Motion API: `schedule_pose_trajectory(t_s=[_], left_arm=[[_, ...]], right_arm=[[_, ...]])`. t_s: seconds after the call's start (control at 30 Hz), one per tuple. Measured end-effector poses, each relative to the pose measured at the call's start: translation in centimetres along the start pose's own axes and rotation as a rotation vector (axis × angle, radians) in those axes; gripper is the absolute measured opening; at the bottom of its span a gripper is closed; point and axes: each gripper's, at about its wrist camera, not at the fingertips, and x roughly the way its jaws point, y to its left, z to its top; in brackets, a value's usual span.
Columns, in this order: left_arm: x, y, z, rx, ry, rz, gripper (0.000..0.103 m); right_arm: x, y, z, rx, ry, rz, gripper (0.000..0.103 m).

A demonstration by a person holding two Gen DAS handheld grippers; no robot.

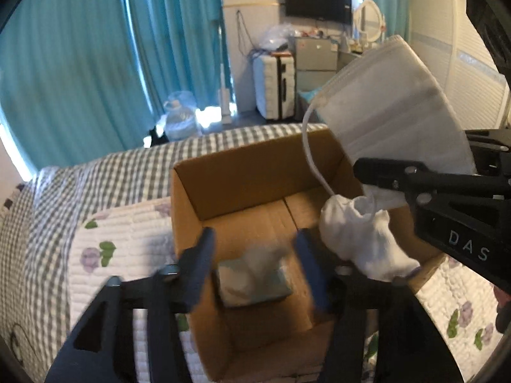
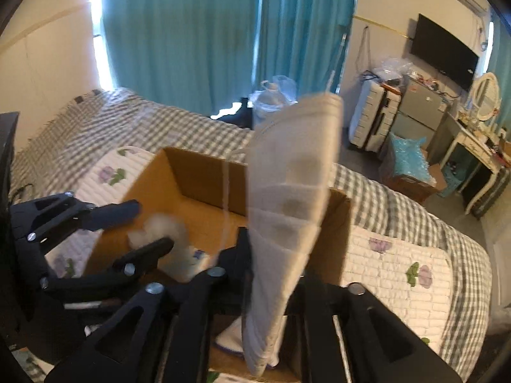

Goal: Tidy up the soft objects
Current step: 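Release the cloth roll into the box with the left tool while the right tool releases the mask, then grasp a white cloth bundle with the left tool while the right tool grasps another bundle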

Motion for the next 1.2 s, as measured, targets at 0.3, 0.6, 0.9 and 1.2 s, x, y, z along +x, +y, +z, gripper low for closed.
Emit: schedule_pose_trajectory(t_s=[0.3,0.6,0.9,1.2], left_arm=[[-6.0,0.2,0.7,-0.019,-0.078,-0.002,0.076],[-16.7,1.6,0.7,-0.054,-0.198,0.045,0.091],[-25.1,2.0,-3.1,-0.066,-0.283,0.077,0.101],[-24.5,2.2,-8.8,-0.066,-0.204,0.074,0.101]], right_arm=[[-4.8,-1.3,0.3,0.061,-0.072,-0.065,0.073],[-16.6,1.1,0.9,0.038,-0.188,-0.133,0.083],[-25.8,4.7,-3.4,0.019,-0.254,-0.142,0.085],[-25.9,9.1,-10.1,-0.004,-0.215,-0.105,0.094]])
